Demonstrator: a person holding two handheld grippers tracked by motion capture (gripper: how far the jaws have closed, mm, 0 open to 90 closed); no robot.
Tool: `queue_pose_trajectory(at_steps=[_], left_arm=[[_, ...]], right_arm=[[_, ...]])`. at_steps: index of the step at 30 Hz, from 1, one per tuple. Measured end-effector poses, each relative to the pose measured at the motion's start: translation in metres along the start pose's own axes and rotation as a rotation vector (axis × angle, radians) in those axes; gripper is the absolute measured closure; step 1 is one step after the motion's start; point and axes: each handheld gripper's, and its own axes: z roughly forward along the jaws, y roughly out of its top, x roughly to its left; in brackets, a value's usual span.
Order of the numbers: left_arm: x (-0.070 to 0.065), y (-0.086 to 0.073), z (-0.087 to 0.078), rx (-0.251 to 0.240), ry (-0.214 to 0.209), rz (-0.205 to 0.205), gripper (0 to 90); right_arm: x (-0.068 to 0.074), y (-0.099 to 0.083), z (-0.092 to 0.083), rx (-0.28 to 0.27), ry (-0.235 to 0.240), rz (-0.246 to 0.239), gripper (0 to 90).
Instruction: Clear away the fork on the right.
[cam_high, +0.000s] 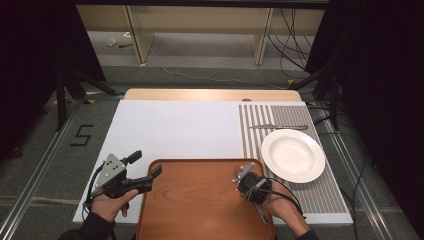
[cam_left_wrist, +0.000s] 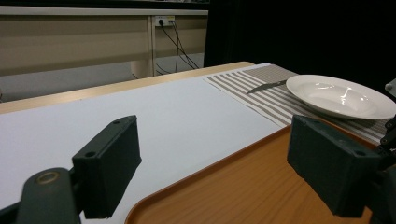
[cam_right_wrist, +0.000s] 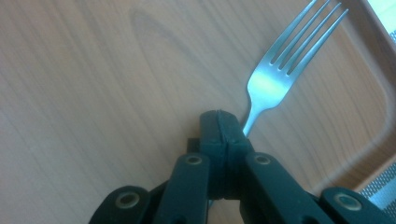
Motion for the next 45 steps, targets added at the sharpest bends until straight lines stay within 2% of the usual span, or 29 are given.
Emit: queue_pose_trajectory(at_steps=[6,16,26,32,35,38,39,45], left_arm=[[0.0,0.0,0.0,-0.002,0.0,-0.003,16.8],[0.0,0.0,0.0,-0.004,0.0,-0.003,16.8],[0.0,0.0,-0.001,-0.003,-0.002,-0.003,16.9],[0.0,0.0,0.0,-0.003,-0.003,0.0,16.9],[0.0,0.001,-0.001,-0.004,-0.005,0.0,16.9],[0.0,0.001,-0.001,-0.004,-0.004,0.0,16.9],[0.0,0.001,-0.001,-0.004,-0.005,0.0,16.9],[0.0,0.001,-0.001,-0.006,-0.006,-0.001,16.9]], right_arm=[[-0.005,-0.003,-0.002,0.011,-0.005,0.027,90.0],[-0.01,-0.01,-0.003,0.046,-0.029,0.034,90.0],[-0.016,-0.017,-0.005,0.077,-0.021,0.054,90.0],[-0.018,-0.02,-0.006,0.076,-0.008,0.065,90.0],[-0.019,-0.02,-0.01,0.035,0.008,0.08,90.0],[-0.019,-0.019,-0.016,-0.039,0.028,0.106,90.0],[-0.02,-0.019,-0.018,-0.071,0.031,0.098,90.0],[-0.021,-0.018,-0.029,-0.209,0.038,0.126,83.2]])
